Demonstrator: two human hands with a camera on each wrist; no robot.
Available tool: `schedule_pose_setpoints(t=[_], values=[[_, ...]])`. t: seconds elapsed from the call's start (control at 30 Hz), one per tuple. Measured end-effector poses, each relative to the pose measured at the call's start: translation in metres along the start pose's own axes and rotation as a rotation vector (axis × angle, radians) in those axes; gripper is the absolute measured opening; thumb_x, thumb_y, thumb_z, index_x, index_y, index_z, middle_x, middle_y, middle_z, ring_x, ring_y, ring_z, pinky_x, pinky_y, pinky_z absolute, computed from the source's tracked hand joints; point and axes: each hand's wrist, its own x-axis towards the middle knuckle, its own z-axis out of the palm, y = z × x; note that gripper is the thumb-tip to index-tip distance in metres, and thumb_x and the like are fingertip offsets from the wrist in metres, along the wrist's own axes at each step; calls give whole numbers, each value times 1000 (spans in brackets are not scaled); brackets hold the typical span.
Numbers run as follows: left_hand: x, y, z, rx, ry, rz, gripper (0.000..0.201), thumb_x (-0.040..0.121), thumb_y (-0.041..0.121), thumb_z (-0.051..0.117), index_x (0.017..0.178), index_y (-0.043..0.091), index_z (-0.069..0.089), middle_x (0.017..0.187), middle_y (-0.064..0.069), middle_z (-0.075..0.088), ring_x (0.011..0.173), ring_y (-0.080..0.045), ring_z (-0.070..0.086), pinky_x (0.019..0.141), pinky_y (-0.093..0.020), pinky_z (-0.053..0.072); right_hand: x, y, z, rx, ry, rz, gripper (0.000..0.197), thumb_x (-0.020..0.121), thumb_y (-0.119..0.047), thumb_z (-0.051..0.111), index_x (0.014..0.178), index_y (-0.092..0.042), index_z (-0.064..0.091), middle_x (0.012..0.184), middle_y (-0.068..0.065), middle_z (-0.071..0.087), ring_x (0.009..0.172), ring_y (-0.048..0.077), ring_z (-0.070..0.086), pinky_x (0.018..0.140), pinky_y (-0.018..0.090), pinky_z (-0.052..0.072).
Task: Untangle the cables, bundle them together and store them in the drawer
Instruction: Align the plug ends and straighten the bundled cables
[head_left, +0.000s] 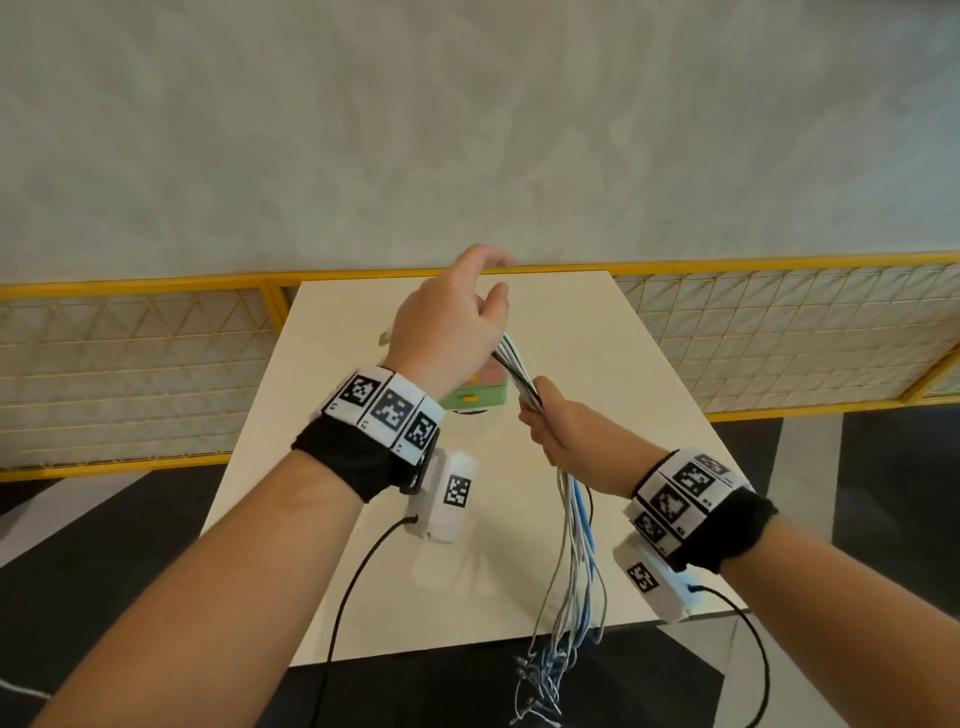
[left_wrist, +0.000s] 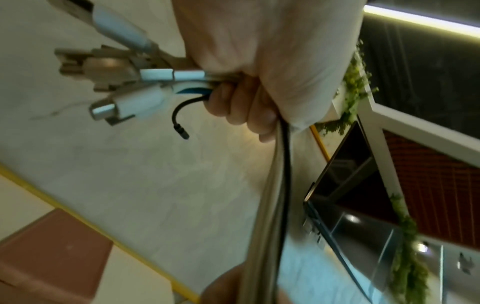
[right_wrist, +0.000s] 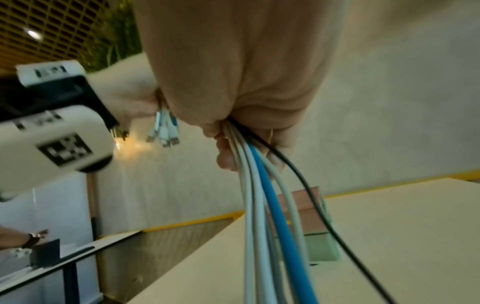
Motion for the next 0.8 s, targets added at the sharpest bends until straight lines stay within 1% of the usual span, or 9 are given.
schedule_pose_setpoints(t=[0.17, 0.3, 0.4, 0.47, 0.53, 0.6, 0.7, 0.73, 0.8], values=[[6, -3, -19, -225, 101, -38, 21, 94, 20, 54, 112, 28, 61, 39, 16, 47, 34, -7, 38, 48, -27, 27, -2, 21, 4, -66, -50, 56, 10, 99, -22, 34, 103, -13, 31, 84, 25, 59, 63, 39, 53, 65, 51, 48], [4, -13, -27, -309, 188, -87, 20, 93, 15, 57, 109, 25, 63, 39, 13, 42, 34, -7, 33, 42, -24, 28, 0, 34, 3, -57, -75, 35, 9, 100, -22, 36, 106, -17, 32, 68, 8, 51, 54, 23, 46, 62, 45, 49], [6, -25, -37, -386, 281, -173, 21, 92, 11, 57, 109, 21, 65, 43, 15, 39, 35, -4, 32, 40, -17, 29, -11, 46, 13, 18, -123, 8, 4, 100, -17, 34, 103, -16, 37, 74, -1, 50, 56, 15, 55, 64, 32, 52], [4, -35, -39, -407, 309, -193, 21, 92, 11, 58, 109, 19, 67, 45, 15, 40, 36, -4, 33, 40, -16, 30, -17, 53, 21, 53, -93, 8, 6, 101, -20, 34, 100, -17, 39, 71, -1, 47, 54, 15, 49, 65, 33, 55], [1, -48, -37, -401, 323, -216, 16, 92, 13, 58, 103, 22, 67, 48, 14, 40, 38, -4, 34, 42, -19, 31, -16, 55, 24, 9, -34, 8, 10, 101, -26, 34, 101, -19, 42, 65, -1, 45, 51, 17, 41, 55, 34, 48], [-1, -70, -34, -371, 334, -288, 12, 93, 18, 57, 92, 26, 66, 54, 13, 45, 46, -3, 40, 48, -20, 36, -12, 54, 20, -108, 29, 22, 17, 101, -32, 34, 107, -19, 44, 66, 3, 54, 54, 23, 48, 54, 34, 41], [-12, -107, -27, -371, 312, -495, 19, 95, 23, 50, 90, 22, 68, 67, 5, 54, 58, -9, 53, 58, -26, 48, -3, 43, -1, -296, 104, 13, 24, 100, -32, 35, 117, -17, 43, 74, 7, 57, 66, 33, 56, 60, 36, 41], [-17, -117, -24, -349, 306, -554, 22, 96, 24, 47, 91, 21, 68, 74, 0, 59, 68, -14, 60, 68, -31, 52, 0, 36, -10, -339, 114, 13, 24, 101, -30, 35, 119, -16, 42, 72, 5, 54, 65, 33, 55, 60, 36, 41], [-26, -121, -17, -233, 306, -590, 25, 100, 27, 44, 105, 18, 67, 104, -7, 66, 99, -22, 62, 86, -33, 47, 8, 18, -27, -438, 114, 10, 24, 101, -27, 35, 120, -15, 42, 71, 4, 50, 63, 32, 53, 58, 36, 41]])
